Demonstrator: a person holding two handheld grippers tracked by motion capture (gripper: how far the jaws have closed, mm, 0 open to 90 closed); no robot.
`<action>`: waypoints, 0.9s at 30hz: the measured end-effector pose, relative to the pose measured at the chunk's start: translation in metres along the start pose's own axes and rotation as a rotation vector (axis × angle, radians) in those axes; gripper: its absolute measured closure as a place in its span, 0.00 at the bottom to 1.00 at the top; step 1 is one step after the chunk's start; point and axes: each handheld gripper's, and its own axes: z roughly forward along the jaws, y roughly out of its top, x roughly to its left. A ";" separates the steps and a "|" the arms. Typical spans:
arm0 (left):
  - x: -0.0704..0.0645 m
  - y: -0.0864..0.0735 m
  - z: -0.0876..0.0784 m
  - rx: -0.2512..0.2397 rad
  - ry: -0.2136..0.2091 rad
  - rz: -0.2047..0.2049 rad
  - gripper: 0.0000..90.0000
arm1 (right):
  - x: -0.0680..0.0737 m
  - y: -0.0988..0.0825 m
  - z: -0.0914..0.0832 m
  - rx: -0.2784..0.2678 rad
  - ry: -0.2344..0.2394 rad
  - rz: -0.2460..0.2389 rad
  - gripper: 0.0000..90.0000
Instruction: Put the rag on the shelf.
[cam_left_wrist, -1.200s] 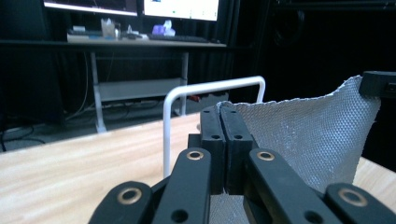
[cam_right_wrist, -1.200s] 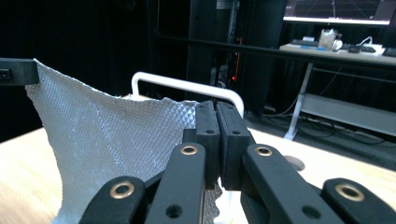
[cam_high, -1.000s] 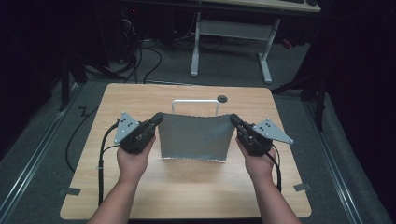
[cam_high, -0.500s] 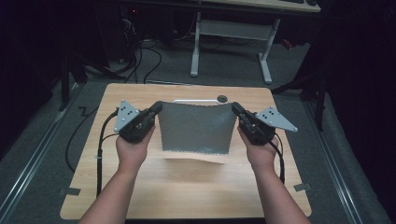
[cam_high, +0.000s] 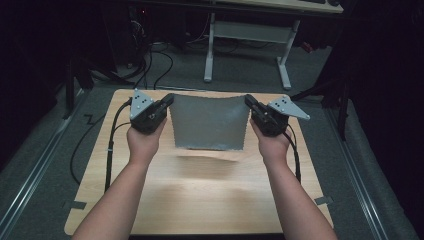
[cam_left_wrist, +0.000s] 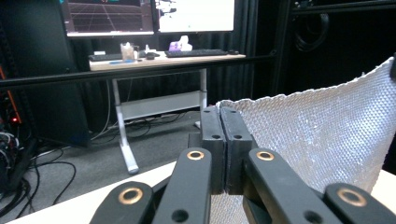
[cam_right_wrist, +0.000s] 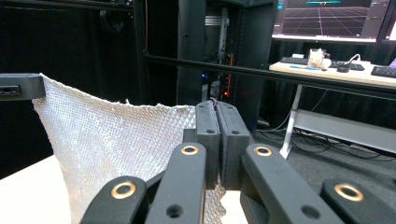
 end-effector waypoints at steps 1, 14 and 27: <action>0.002 0.000 0.003 0.007 0.005 -0.001 1.00 | -0.001 0.000 0.003 -0.002 0.000 0.001 0.99; 0.014 0.007 0.037 0.031 0.046 0.038 1.00 | -0.020 0.007 0.039 0.030 -0.032 0.008 0.99; 0.029 0.012 0.074 0.112 0.085 0.077 1.00 | -0.038 0.004 0.073 0.097 -0.052 -0.001 0.99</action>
